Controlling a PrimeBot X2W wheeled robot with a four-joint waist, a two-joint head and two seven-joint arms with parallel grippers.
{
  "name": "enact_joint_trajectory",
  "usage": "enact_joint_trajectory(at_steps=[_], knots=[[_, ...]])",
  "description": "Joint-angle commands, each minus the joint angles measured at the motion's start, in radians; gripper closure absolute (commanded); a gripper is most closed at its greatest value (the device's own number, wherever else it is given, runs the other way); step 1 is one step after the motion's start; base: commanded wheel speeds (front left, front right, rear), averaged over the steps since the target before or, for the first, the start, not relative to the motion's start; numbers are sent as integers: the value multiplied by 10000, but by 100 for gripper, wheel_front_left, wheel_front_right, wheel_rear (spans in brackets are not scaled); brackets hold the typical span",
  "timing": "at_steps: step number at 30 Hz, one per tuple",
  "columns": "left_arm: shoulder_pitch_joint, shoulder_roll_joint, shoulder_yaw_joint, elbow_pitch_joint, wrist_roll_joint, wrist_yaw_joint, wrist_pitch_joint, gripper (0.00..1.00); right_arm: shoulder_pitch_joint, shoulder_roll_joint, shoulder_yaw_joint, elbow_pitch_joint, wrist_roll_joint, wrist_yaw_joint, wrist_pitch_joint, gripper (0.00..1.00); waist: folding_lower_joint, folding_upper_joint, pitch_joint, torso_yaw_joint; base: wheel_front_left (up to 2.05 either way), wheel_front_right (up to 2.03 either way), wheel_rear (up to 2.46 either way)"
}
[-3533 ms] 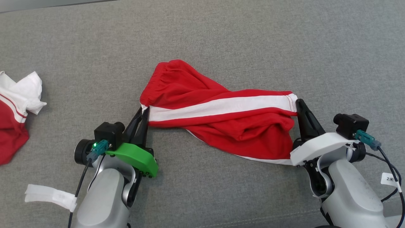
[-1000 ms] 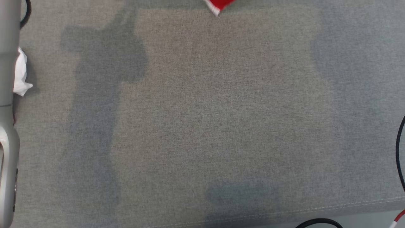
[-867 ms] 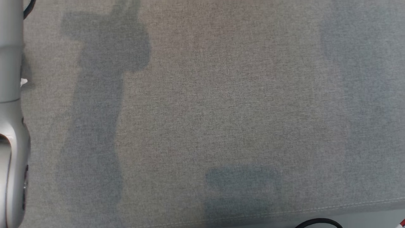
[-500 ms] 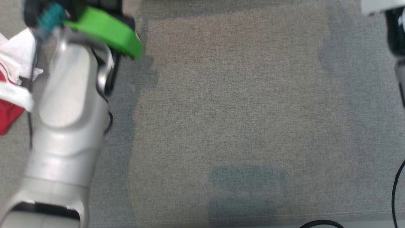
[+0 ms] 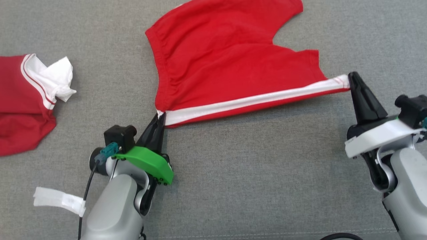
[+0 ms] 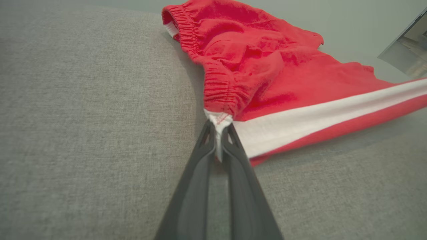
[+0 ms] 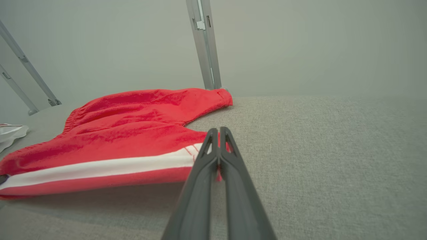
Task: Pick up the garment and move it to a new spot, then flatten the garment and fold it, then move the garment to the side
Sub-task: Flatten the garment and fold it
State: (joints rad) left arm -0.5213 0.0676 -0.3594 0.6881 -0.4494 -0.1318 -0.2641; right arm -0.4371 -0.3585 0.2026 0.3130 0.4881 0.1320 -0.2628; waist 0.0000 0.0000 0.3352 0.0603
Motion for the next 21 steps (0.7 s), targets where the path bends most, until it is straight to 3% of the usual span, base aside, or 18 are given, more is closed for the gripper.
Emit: enact_joint_trajectory(at_steps=[1, 7, 13, 21], knots=[[266, 52, 79, 50, -95, 27, -5, 100, 297, -5, -71, -67, 34, -24, -29, 100, 0, 0, -617, -91, 0, 0, 0], [1573, 20, 272, 173, -162, 27, -5, 100, 1764, 354, -298, -1, 150, -24, -30, 100, 0, 0, -1603, -416, 0, 0, 0], [3001, 91, 99, 63, -122, 27, -5, 100, 2895, 536, 144, 258, 145, -24, -29, 100, 0, 0, -2570, -684, 0, 0, 0], [4345, 348, -323, -337, -227, 25, -3, 100, 4142, 437, 882, 343, 228, -21, -29, 100, 0, 0, -3201, -543, 0, 0, 0]])
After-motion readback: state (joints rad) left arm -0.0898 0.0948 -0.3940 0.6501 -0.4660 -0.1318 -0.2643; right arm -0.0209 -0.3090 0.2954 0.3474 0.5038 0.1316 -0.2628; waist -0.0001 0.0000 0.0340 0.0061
